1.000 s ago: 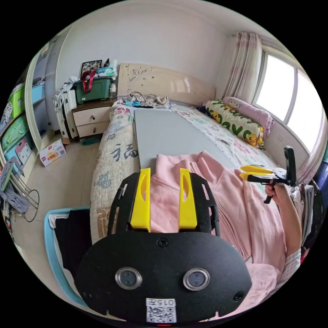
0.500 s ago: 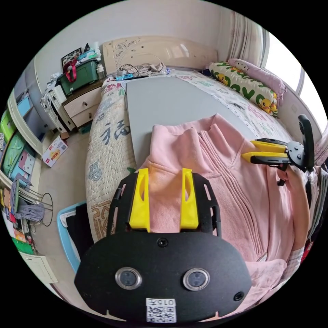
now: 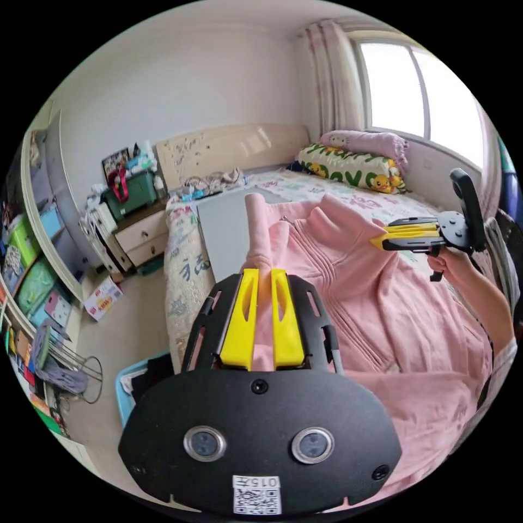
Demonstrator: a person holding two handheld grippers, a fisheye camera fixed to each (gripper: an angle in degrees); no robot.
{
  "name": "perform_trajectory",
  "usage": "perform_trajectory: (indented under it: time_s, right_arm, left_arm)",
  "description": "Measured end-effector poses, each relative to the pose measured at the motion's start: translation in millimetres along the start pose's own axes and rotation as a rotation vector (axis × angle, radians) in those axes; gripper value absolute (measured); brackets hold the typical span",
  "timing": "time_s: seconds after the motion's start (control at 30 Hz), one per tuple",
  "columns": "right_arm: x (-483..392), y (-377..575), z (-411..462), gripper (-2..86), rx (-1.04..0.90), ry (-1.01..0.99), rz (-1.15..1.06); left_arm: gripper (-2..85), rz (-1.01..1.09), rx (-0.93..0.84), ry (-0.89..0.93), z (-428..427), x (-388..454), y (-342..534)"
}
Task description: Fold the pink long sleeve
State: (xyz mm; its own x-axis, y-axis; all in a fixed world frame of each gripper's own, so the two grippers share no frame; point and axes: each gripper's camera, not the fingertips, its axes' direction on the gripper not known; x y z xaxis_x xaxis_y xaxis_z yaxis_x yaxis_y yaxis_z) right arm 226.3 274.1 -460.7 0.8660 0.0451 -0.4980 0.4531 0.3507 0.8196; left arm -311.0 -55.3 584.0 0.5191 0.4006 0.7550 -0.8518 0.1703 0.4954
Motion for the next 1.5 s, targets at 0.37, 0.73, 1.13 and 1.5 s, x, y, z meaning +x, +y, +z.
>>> perform_trajectory:
  time_s: [0.37,0.73,1.13,1.5]
  right_arm:
    - [-70.0,308.7,-150.9,1.8,0.079,-0.392,-0.043]
    - [-98.7,479.7,-166.8,4.5,0.315,-0.445,-0.026]
    - [-221.8,550.3,-104.5,9.9,0.452,-0.096,-0.055]
    - [-250.6,588.4,-75.4,8.0,0.437,0.090,-0.110]
  left_arm:
    - [2.1,0.136,0.126,0.405,-262.1,101.9,271.6]
    - [6.2,-0.173,0.259,0.419,-339.1,138.3,395.7]
    - [10.9,-0.022,0.281,-0.043,-366.3,306.0,406.1]
    - [7.1,-0.046,0.315,-0.141,-419.3,325.8,401.2]
